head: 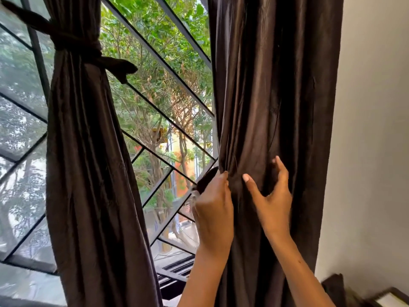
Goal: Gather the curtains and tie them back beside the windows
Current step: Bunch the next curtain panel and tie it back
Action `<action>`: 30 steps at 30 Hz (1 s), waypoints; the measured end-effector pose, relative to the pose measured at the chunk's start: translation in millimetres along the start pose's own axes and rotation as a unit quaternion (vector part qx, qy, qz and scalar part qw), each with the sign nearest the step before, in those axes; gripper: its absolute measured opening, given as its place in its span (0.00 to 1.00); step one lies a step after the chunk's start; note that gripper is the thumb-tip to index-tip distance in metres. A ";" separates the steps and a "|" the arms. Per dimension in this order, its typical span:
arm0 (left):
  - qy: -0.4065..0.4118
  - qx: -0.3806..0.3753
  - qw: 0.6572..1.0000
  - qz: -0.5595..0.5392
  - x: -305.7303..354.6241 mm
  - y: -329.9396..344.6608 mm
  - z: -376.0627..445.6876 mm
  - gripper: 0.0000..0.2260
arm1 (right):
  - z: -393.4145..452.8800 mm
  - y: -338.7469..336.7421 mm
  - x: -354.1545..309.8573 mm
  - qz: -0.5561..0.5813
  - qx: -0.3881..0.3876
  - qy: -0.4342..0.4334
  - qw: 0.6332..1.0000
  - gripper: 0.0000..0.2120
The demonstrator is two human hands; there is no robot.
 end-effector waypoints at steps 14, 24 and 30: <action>-0.019 -0.075 0.996 -0.051 14.6 19.8 -3.0 0.16 | -28.5 13.7 13.7 -0.024 -0.059 0.101 0.993 0.07; -0.070 0.051 0.994 -0.068 -1.9 15.5 -0.1 0.11 | -10.2 -5.7 14.3 -0.192 -0.114 -0.174 0.959 0.19; -0.077 0.050 0.994 -0.064 -3.2 13.5 -0.2 0.12 | 16.2 1.5 7.1 0.000 -0.068 0.104 0.992 0.46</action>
Point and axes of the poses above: each hand's wrist, its own z-axis towards the middle knuckle, its own y-axis out of the palm, x = y × z, the point moved 2 cm from there along z, towards the middle knuckle, and after that the axes turned 15 degrees about y, right-handed, at the moved point
